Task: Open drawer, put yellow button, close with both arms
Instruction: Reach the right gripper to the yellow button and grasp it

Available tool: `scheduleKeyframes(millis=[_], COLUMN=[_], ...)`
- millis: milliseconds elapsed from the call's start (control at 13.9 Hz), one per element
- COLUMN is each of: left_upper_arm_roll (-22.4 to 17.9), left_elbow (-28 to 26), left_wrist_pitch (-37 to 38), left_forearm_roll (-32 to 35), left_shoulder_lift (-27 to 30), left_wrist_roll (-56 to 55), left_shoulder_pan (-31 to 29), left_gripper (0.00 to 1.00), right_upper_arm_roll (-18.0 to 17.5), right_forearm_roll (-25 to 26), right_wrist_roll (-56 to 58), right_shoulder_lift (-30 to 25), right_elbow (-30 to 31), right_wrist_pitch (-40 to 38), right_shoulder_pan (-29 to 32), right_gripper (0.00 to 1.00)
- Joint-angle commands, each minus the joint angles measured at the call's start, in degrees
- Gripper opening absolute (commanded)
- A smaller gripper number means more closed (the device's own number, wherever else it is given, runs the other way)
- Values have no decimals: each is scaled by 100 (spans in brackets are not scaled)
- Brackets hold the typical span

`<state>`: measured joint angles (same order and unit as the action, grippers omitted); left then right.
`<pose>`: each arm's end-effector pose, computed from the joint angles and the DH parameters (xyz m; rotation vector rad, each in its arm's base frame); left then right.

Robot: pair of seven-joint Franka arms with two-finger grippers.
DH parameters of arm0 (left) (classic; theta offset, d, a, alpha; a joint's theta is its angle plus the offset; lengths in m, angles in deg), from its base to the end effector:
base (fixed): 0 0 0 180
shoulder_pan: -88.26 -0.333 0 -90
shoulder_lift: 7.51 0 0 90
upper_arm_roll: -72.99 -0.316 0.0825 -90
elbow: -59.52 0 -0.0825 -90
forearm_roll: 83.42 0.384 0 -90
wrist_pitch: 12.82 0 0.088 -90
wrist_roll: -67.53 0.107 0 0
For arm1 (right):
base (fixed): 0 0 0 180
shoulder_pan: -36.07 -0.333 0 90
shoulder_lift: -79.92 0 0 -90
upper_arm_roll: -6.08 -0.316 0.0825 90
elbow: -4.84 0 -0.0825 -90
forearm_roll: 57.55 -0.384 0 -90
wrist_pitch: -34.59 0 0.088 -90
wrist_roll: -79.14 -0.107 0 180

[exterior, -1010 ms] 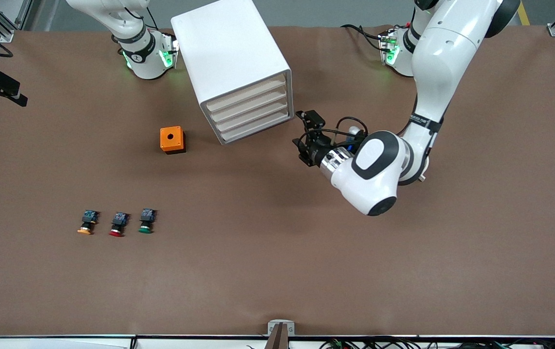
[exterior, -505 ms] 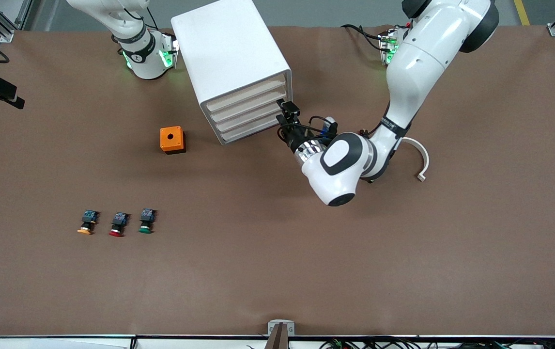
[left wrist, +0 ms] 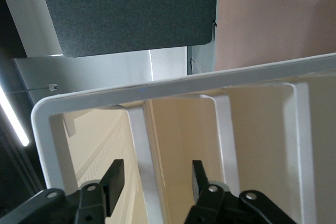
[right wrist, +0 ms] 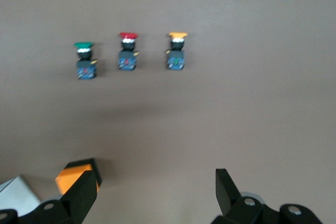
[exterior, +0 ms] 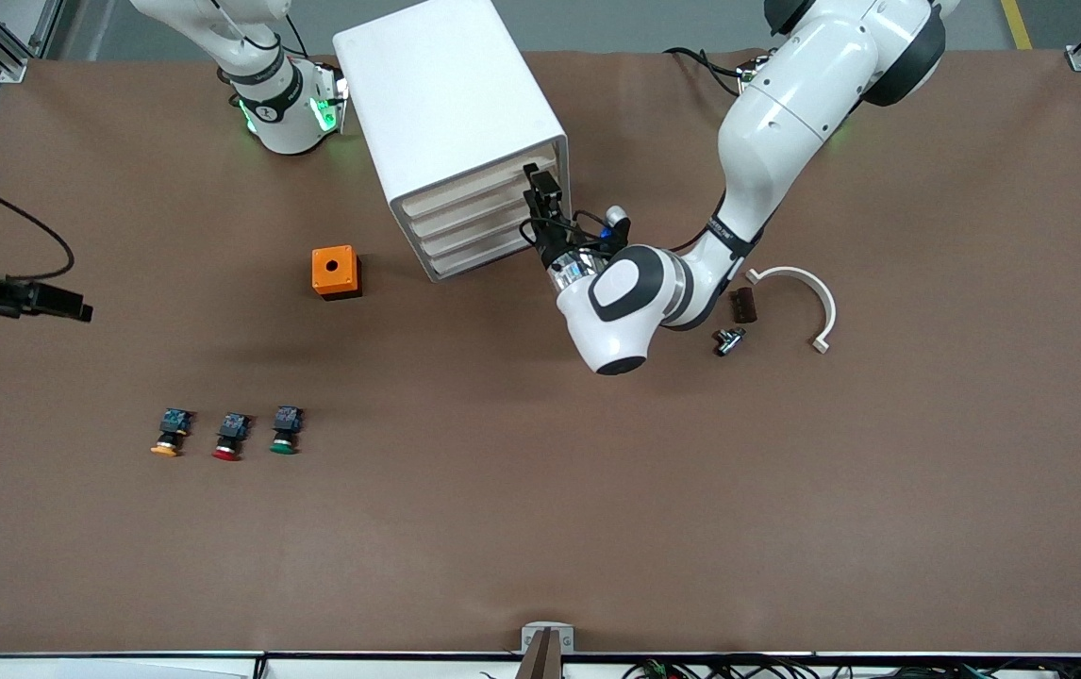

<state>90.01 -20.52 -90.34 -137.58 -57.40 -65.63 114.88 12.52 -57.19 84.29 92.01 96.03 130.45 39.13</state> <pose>0.4345 -0.4954 0.2344 -1.1909 -1.5360 1.4516 0.6052 -0.0964 0.5001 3.1195 -0.1153 -0.2047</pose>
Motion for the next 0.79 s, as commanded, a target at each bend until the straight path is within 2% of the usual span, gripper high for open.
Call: scheduleKeyframes(millis=[0, 216, 361, 505, 721], left_upper_arm_roll=[3, 4, 4, -5, -14], left_elbow=[-73, -65, -65, -56, -29], left_wrist_pitch=[88, 97, 88, 80, 27], left_forearm_roll=[-121, -113, -121, -113, -104], left_shoulder_lift=[93, 101, 110, 110, 84], left_wrist_roll=[-122, -96, -87, -87, -61], left_shoulder_pan=[62, 107, 159, 168, 107], left_gripper=[52, 32, 23, 17, 11], right_upper_arm_roll=[-56, -64, -73, -82, -82], right_forearm_roll=[193, 115, 97, 88, -219], right_wrist_roll=[-58, 3, -40, -49, -5], right_shoulder_lift=[284, 758, 1154, 1593, 2068], right_elbow=[55, 600, 742, 759, 804], right_wrist_pitch=[614, 2080, 2847, 3488, 4114], right_shoulder_pan=[72, 318, 309, 353, 397], right_gripper=[100, 100, 100, 100, 100])
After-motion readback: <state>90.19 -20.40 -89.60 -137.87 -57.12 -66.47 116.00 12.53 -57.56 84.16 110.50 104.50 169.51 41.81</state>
